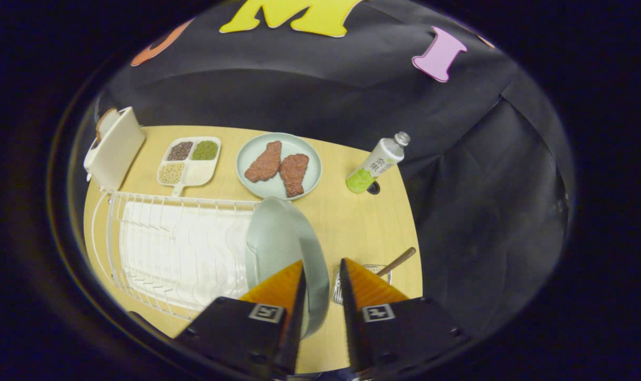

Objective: Take the plate from the dish rack, then take the spoon from the basket and place it into the plate.

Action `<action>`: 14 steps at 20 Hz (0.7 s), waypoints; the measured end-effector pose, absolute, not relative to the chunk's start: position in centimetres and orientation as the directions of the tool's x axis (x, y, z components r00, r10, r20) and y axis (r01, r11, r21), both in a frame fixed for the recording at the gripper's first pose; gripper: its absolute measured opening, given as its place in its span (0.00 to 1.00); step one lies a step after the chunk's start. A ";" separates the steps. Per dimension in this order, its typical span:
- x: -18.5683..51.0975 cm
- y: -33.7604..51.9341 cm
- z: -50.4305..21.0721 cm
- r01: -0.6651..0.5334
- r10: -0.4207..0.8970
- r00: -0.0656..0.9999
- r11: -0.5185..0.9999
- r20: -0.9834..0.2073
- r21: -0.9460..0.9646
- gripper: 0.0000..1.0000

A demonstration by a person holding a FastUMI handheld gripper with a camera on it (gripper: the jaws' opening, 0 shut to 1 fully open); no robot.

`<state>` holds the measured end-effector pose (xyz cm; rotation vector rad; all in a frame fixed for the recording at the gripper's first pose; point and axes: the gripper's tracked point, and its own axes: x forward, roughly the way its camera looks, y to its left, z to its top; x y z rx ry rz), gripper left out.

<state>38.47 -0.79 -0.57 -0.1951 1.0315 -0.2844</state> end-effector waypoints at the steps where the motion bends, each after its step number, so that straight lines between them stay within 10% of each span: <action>1: 38.2 -0.6 -0.7 0.138 -0.322 0.475 0.946 -0.819 -0.292 0.24; 14: 35.4 0.3 6.2 0.313 -0.514 0.604 0.856 -0.609 -0.411 0.16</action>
